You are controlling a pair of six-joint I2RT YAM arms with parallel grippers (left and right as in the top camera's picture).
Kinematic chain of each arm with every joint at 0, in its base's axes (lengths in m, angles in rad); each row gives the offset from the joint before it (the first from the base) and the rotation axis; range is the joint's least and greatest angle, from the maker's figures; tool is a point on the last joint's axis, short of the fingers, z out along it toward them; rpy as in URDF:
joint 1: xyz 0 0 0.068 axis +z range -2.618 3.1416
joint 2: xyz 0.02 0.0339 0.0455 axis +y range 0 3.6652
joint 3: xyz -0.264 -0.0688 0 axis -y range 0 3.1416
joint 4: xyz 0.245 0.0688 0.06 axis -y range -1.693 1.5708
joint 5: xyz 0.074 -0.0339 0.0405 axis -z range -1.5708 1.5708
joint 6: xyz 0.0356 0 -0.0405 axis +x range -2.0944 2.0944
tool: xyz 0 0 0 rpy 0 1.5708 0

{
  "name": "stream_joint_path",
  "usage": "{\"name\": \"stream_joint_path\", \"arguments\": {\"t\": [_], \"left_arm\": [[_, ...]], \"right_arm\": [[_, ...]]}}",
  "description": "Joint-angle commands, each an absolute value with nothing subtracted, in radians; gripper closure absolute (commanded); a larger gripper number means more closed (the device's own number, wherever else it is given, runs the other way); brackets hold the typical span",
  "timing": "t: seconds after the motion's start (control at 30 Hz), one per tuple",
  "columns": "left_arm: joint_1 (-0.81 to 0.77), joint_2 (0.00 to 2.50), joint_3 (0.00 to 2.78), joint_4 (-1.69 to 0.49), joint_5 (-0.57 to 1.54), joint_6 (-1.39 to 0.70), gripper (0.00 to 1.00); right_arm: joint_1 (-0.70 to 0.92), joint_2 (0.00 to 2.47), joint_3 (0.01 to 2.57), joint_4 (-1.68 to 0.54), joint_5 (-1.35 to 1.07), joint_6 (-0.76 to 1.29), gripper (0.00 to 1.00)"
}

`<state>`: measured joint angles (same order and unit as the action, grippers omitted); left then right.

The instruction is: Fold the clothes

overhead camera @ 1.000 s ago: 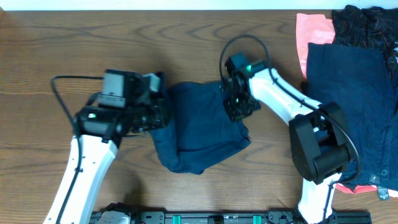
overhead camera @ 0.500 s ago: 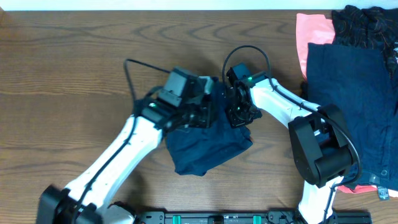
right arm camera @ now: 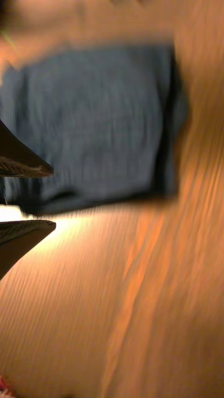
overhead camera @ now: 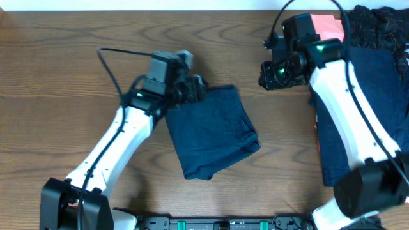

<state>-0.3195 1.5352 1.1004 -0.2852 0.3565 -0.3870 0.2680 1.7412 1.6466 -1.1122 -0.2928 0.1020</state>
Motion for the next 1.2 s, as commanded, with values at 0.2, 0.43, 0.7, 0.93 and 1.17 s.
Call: {"name": "stream_joint_path", "arguments": {"t": [0.2,0.43,0.7,0.93,1.17], "left_arm": [[-0.237,1.744,1.118,-0.287,0.268,-0.326,0.42],[-0.23,1.868,1.118,-0.448,0.271,-0.326,0.42],[-0.23,1.891,1.118,-0.852,0.336,-0.326,0.61],[-0.23,1.834,1.118,-0.944,0.513,-0.303,0.48],[-0.232,1.735,1.118,-0.736,0.513,-0.303,0.02]], "right_arm": [[0.501,1.801,1.45,-1.09,-0.43,0.146,0.78],[0.578,1.807,1.177,-0.948,-0.415,0.214,0.78],[0.492,1.811,1.016,-0.784,-0.035,0.314,0.75],[0.384,1.81,1.08,-0.563,0.013,0.192,0.56],[0.385,1.806,1.193,-0.674,-0.027,0.178,0.43]]}}
